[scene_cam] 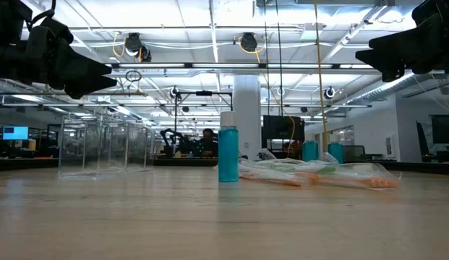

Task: Pick & Place toothbrushing station

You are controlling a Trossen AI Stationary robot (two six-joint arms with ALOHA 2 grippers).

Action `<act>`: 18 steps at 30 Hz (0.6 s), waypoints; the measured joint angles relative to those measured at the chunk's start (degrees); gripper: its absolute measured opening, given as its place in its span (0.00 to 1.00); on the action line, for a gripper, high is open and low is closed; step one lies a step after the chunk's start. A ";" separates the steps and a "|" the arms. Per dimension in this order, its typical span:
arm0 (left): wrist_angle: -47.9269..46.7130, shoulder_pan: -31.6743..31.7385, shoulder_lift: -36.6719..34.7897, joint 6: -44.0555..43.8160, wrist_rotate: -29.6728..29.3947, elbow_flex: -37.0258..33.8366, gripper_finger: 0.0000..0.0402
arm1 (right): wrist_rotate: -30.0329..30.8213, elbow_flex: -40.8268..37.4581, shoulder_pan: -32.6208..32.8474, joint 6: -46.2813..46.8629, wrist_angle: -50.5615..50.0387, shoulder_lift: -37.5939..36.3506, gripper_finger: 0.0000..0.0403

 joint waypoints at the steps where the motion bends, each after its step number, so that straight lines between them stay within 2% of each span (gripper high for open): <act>1: 0.01 -0.01 0.00 0.01 0.00 0.00 0.70 | 0.00 -0.01 0.00 0.00 0.00 0.00 0.52; 16: 0.00 0.00 0.01 -0.01 -0.01 0.00 0.70 | 0.01 -0.01 -0.01 0.16 0.00 0.00 0.52; 18: 0.00 -0.01 0.00 0.00 0.00 0.00 0.70 | -0.12 -0.01 -0.01 2.97 0.00 0.00 0.52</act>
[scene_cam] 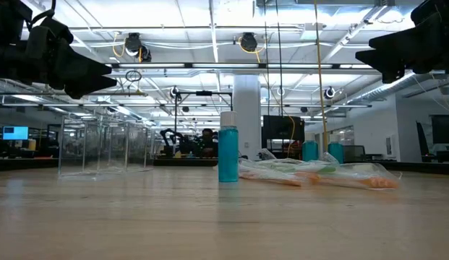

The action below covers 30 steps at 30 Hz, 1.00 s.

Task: Pick & Place toothbrushing station

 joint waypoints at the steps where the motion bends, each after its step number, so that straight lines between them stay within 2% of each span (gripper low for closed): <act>1: 0.01 0.00 0.02 -0.01 -0.02 -0.02 0.70 | -0.02 0.02 0.00 2.68 0.02 0.00 0.52; 3: -0.01 0.01 0.00 0.01 -0.01 0.00 0.70 | 0.10 0.00 0.00 7.70 0.44 0.01 0.52; 7: 0.00 0.01 0.00 0.01 0.00 0.00 0.70 | 0.16 0.00 0.00 8.93 2.55 0.02 0.52; 13: 0.00 0.00 0.00 0.00 -0.01 -0.01 0.70 | 0.16 0.00 0.00 6.19 5.18 0.15 0.52; 19: -0.01 0.00 0.01 0.00 -0.01 -0.01 0.70 | 0.16 0.00 -0.02 -0.62 5.17 0.35 0.52; 23: 0.00 0.00 0.01 0.00 -0.01 0.00 0.70 | 0.18 0.01 -0.02 1.75 5.92 0.59 0.52; 30: 0.00 0.00 0.01 0.01 -0.01 0.00 0.70 | 0.02 0.02 -0.02 4.36 13.60 7.62 0.58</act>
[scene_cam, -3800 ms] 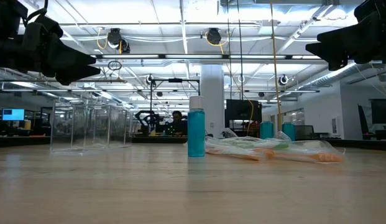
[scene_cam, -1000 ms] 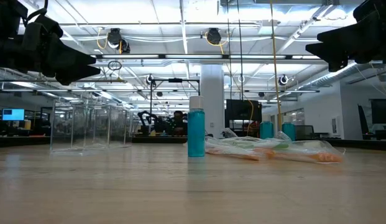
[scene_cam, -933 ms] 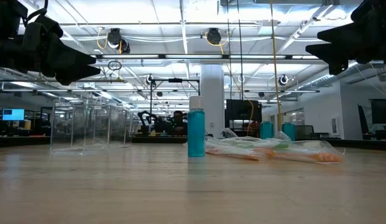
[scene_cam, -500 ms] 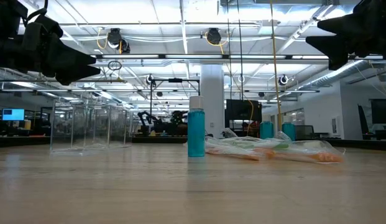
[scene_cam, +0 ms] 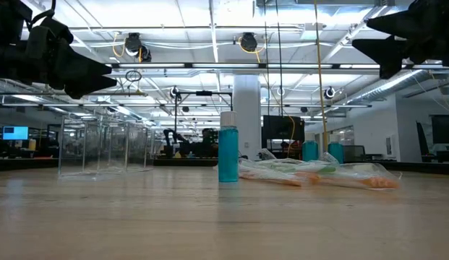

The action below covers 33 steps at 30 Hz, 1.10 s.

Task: Pick & Place toothbrushing station
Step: Put the green toothbrush into the top section of the transparent organizer

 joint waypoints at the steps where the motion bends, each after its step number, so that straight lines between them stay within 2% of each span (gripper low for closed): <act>1: 0.01 0.01 0.00 -0.02 0.00 0.00 0.70 | -0.10 0.00 0.00 0.01 1.68 1.62 0.59; 7: 0.01 0.01 0.01 0.00 0.00 0.00 0.70 | -2.89 0.00 0.02 2.16 8.24 12.11 0.65; 17: 0.01 0.00 0.00 0.00 -0.01 0.00 0.70 | -2.77 0.00 0.01 2.15 8.71 24.13 0.66; 19: 0.01 0.01 0.01 0.00 -0.01 0.00 0.70 | -2.10 0.00 0.02 0.68 10.07 25.87 0.67; 23: 0.01 0.01 -0.01 0.00 -0.01 0.00 0.70 | 3.04 0.55 0.00 -2.02 10.85 28.96 0.67; 25: 0.01 0.00 0.00 -0.01 -0.01 0.00 0.70 | 6.32 1.75 -0.02 -1.00 8.32 30.59 0.67; 29: 0.01 0.00 0.00 -0.01 0.00 0.00 0.70 | 10.68 6.99 -0.04 4.91 -4.92 35.15 0.67; 33: 0.01 0.00 0.00 -0.01 0.00 0.00 0.70 | 13.89 13.14 -0.38 9.47 -15.28 42.90 0.67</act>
